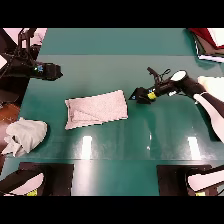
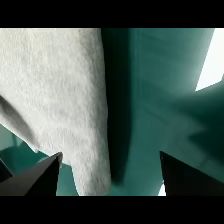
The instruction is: Fold the shirts.
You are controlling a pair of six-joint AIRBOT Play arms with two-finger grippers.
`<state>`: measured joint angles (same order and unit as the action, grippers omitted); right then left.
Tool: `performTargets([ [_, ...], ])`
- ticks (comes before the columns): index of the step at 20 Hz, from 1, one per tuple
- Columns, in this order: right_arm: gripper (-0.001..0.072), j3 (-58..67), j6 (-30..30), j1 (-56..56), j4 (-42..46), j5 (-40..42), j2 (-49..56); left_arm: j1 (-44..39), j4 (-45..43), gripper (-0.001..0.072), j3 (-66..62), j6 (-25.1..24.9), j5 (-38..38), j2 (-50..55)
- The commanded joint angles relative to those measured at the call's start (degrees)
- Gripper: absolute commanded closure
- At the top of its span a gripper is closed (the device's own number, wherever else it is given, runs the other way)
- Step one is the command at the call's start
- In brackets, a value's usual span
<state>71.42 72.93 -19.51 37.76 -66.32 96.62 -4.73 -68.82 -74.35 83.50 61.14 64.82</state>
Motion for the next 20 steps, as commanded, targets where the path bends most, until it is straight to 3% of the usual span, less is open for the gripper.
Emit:
performTargets([
  [1, 0.0017, 0.9, -1.4, -2.4, -6.8, 1.5, 5.2, -0.3, 0.3, 0.0684, 0.5, 0.0, -1.5, 0.0],
  [5, 0.0024, 9.2, -1.4, -9.1, -6.8, -3.5, 13.0, -0.3, 0.3, 0.0684, 0.5, 0.0, -0.5, 0.0],
  [7, 0.0247, 13.1, -1.4, -11.6, -6.7, -4.3, 15.3, -0.3, 0.3, 0.0684, 0.5, 0.0, -0.5, 0.0],
  [9, 0.0284, 16.0, -1.4, -12.9, -6.6, -4.3, 16.2, -0.3, 0.4, 0.0685, 0.5, 0.0, -0.4, 0.0],
  [10, 0.0394, 17.2, -1.4, -13.0, -6.3, -4.4, 16.3, -0.3, 0.5, 0.0685, 0.5, 0.1, -0.5, 0.1],
  [11, 0.0646, 18.3, -1.7, -13.0, -6.1, -4.6, 16.3, -0.3, 1.0, 0.0685, 0.5, 0.1, -0.5, 0.0],
  [12, 0.0698, 19.4, -2.2, -12.4, -6.2, -5.0, 16.3, -0.3, 1.9, 0.0685, 0.5, 0.1, -0.5, 0.0],
  [17, 0.0701, 25.3, -2.4, -6.2, -5.4, -10.9, 12.9, -0.3, 7.9, 0.0685, 0.5, 0.1, 0.0, 0.0],
  [20, 0.0701, 25.6, -0.4, 1.7, 4.7, -11.7, 4.4, -0.3, 10.8, 0.0685, 0.5, 0.0, -0.1, 0.0],
])
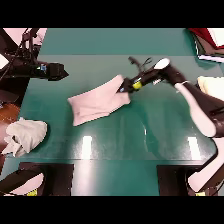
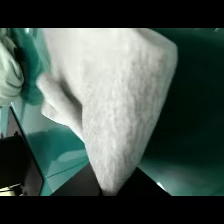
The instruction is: Fold the shirts.
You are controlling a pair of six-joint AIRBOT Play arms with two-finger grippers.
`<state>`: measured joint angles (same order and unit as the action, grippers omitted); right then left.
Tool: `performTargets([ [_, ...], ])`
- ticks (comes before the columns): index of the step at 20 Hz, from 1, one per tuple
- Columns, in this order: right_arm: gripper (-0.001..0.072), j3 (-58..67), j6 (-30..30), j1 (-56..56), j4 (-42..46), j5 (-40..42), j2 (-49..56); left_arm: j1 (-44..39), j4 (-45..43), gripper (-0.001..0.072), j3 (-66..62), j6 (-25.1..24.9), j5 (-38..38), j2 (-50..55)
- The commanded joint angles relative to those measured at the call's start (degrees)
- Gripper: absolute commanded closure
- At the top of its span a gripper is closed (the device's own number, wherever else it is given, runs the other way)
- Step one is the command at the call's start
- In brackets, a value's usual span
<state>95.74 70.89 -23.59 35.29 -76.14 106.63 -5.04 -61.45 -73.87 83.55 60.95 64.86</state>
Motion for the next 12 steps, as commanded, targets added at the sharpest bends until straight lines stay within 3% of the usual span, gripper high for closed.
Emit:
performTargets([
  [1, 0.0701, 1.3, 1.7, 9.0, 9.9, -2.5, -8.2, -0.2, 3.7, 0.0685, 0.0, 0.0, -0.1, 0.0],
  [5, 0.0702, 1.3, 1.8, 25.6, 15.8, -0.3, -16.0, -5.2, 3.6, 0.0685, 0.0, 0.0, -5.4, 0.0],
  [12, 0.0703, 1.3, 0.8, 47.7, 15.3, 11.7, -16.9, -16.9, 3.5, 0.0685, 0.0, 0.0, -14.3, 0.0],
])
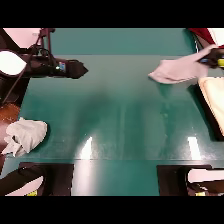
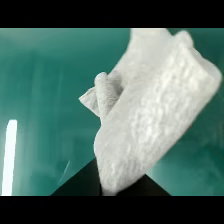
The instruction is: Fold the shirts.
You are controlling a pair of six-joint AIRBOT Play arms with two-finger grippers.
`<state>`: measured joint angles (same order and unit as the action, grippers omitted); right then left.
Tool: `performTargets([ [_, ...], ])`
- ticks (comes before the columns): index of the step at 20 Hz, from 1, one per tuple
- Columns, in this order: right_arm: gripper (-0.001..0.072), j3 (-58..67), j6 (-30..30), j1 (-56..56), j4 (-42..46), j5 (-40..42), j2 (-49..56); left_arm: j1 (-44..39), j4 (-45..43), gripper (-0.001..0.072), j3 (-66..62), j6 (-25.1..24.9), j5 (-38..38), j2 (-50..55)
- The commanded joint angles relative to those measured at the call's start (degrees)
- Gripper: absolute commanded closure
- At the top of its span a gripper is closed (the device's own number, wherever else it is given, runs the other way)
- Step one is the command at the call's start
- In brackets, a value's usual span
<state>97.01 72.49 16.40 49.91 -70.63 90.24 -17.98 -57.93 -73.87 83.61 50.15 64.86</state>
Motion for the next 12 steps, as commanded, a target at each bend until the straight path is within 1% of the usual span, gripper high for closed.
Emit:
performTargets([
  [1, 0.0704, 0.0, -1.9, 9.1, 0.6, 8.5, -0.5, -4.9, -0.1, 0.0684, 0.0, 0.0, -3.4, 0.0],
  [4, 0.0704, 1.3, -3.0, 11.9, 0.6, 13.2, -0.3, -5.9, -0.1, 0.0685, 0.0, 0.0, -2.9, 0.0],
  [5, 0.0703, 3.0, -3.1, 12.5, 0.6, 13.5, 0.2, -5.9, -0.1, 0.0685, 0.0, 0.2, -3.0, 0.0],
  [8, 0.0704, 10.2, -3.6, 13.6, 0.0, 11.1, 1.9, -5.9, -0.2, 0.0685, 0.0, 0.2, -3.0, 0.0],
  [9, 0.0703, 12.3, -4.5, 13.7, -1.5, 9.9, 2.1, -5.9, -0.2, 0.0684, 0.0, 0.2, -3.0, 0.0],
  [11, 0.0704, 16.4, -5.4, 14.5, -4.0, 6.5, 2.1, -5.9, -0.2, 0.0685, 0.0, 0.2, -3.0, 0.0],
  [12, 0.0704, 18.5, -5.4, 14.6, -3.6, 4.6, 2.1, -5.9, -0.2, 0.0685, 0.0, 0.2, -2.9, 0.0],
])
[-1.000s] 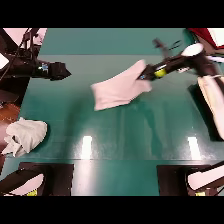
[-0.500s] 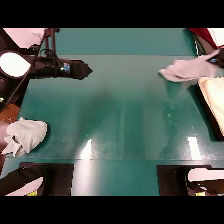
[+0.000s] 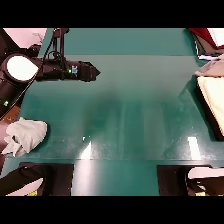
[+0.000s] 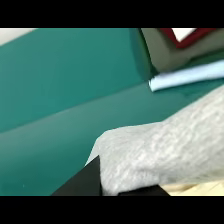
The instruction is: Fold the shirts.
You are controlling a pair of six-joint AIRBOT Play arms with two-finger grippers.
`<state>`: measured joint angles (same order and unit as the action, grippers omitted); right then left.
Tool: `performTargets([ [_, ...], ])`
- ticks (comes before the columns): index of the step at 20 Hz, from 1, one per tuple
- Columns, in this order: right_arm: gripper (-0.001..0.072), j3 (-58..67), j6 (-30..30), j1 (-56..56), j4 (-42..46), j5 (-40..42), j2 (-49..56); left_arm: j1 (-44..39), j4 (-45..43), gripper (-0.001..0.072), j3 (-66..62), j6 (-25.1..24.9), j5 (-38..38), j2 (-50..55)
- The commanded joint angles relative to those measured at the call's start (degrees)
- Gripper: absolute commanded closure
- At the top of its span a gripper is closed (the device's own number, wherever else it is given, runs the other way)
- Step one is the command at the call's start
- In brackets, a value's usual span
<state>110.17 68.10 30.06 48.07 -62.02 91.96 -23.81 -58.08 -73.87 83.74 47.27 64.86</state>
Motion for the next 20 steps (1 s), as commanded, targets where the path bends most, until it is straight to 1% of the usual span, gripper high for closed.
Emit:
performTargets([
  [1, 0.0704, 6.8, -1.0, 1.7, -2.0, -6.2, 0.2, -0.1, -0.2, 0.0684, 0.0, 0.0, 0.2, 0.0],
  [3, 0.0704, 5.0, 0.0, 3.0, -1.9, -8.0, -1.8, -0.1, -0.3, 0.0685, 0.0, -0.2, 0.8, 0.0],
  [8, 0.0703, -7.4, 0.0, 8.2, -1.0, -9.9, -10.1, -0.1, -0.8, 0.0685, 0.0, -0.2, 0.8, 0.0],
  [9, 0.0702, -10.0, 0.0, 9.6, 0.3, -10.3, -11.9, -0.1, -0.9, 0.0685, 0.0, -0.2, 0.8, 0.0],
  [11, 0.0701, -14.9, 0.0, 11.9, 5.1, -12.2, -15.1, -0.1, -1.1, 0.0684, 0.0, -0.2, 0.8, 0.0],
  [14, 0.0699, -23.2, 0.0, 14.8, 14.8, -14.0, -19.5, -0.1, -1.4, 0.0685, 0.0, -0.2, 0.9, 0.0],
  [16, 0.0686, -28.8, 0.0, 17.0, 19.8, -14.8, -21.9, -0.1, -1.6, 0.0685, 0.0, -0.2, 1.6, 0.0],
  [17, 0.0555, -31.4, 0.0, 18.3, 21.6, -15.0, -22.9, -0.1, -1.6, 0.0685, 0.0, -0.2, 2.1, 0.0],
  [18, 0.0333, -33.7, 0.0, 19.7, 22.7, -15.0, -23.7, -0.1, -1.6, 0.0684, 0.0, -0.2, 2.6, 0.0],
  [19, 0.0195, -35.9, 0.0, 21.4, 22.5, -15.0, -24.3, -0.1, -1.6, 0.0684, 0.0, -0.2, 3.0, 0.0],
  [20, 0.019, -37.7, 0.0, 23.1, 22.2, -15.3, -24.8, -0.1, -1.6, 0.0684, 0.0, -0.2, 3.1, 0.0],
])
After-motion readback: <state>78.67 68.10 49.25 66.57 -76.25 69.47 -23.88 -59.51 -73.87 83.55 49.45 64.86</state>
